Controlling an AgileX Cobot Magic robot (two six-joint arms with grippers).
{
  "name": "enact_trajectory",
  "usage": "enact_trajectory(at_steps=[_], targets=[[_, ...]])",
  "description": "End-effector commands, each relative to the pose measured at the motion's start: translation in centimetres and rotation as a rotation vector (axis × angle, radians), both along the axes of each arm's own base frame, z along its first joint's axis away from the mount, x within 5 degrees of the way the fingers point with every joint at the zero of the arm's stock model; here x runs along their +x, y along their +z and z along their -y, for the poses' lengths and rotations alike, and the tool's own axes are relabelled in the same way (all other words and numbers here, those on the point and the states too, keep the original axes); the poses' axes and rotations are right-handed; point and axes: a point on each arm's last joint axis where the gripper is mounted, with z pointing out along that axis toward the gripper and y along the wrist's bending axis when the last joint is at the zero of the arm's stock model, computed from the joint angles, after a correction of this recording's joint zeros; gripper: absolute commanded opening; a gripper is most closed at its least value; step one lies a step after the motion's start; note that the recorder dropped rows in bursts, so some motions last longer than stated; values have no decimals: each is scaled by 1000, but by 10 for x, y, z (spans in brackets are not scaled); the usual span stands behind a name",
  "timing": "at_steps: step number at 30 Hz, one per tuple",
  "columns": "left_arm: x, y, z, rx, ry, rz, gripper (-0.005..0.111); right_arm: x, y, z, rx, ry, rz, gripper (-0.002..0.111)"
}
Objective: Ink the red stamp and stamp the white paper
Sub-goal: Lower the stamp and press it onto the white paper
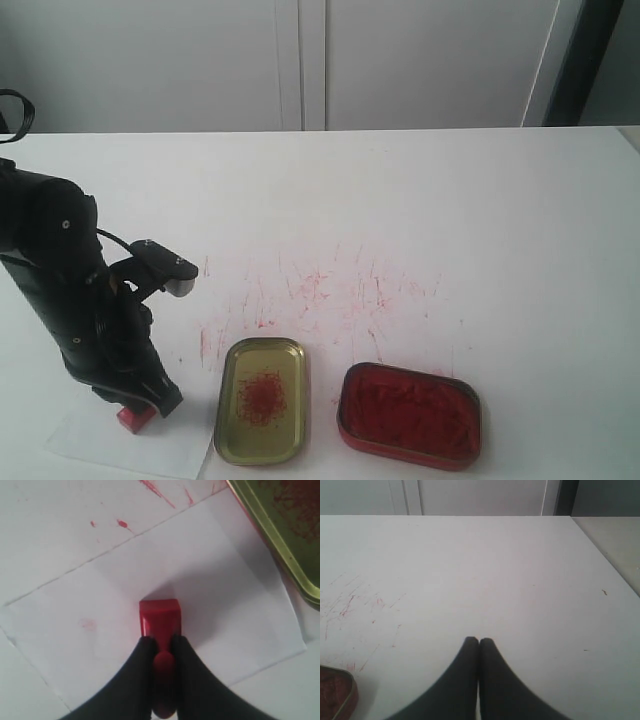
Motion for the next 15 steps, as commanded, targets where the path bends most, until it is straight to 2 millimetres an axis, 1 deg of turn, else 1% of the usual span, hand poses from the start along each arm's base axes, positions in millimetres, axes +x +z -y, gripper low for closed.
enact_trajectory(at_steps=[1, 4, 7, 15], targets=[[-1, 2, 1, -5, 9, -29, 0, 0, 0, 0, -1, 1, 14, 0], [2, 12, 2, -22, 9, -5, 0, 0, 0, 0, -1, 1, 14, 0], [0, 21, 1, -39, 9, 23, 0, 0, 0, 0, -1, 1, 14, 0], [-3, 26, 0, -40, 7, 24, 0, 0, 0, 0, -1, 1, 14, 0]])
